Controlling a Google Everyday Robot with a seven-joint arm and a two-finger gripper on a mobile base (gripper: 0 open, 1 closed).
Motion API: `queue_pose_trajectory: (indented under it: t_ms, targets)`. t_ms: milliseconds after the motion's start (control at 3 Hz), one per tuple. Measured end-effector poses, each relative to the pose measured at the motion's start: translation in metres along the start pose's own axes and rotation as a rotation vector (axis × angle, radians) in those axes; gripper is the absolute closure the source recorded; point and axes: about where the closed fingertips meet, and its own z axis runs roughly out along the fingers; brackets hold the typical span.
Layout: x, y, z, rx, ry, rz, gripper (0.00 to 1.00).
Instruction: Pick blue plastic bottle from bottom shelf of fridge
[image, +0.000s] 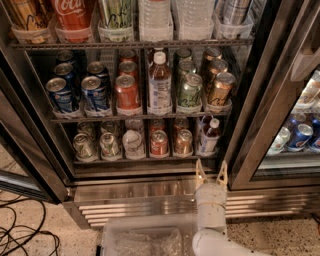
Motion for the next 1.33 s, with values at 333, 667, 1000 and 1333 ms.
queue_pose_trajectory:
  t_ms: [333, 667, 1000, 1333]
  targets:
    - [0.009, 0.008, 0.002, -0.047, 0.067, 0.034, 0.43]
    - [0.019, 0.013, 0.003, -0.061, 0.095, 0.030, 0.46]
    - [0.027, 0.016, 0.008, -0.047, 0.087, -0.006, 0.46]
    - [0.032, 0.019, 0.018, -0.039, 0.056, -0.049, 0.44]
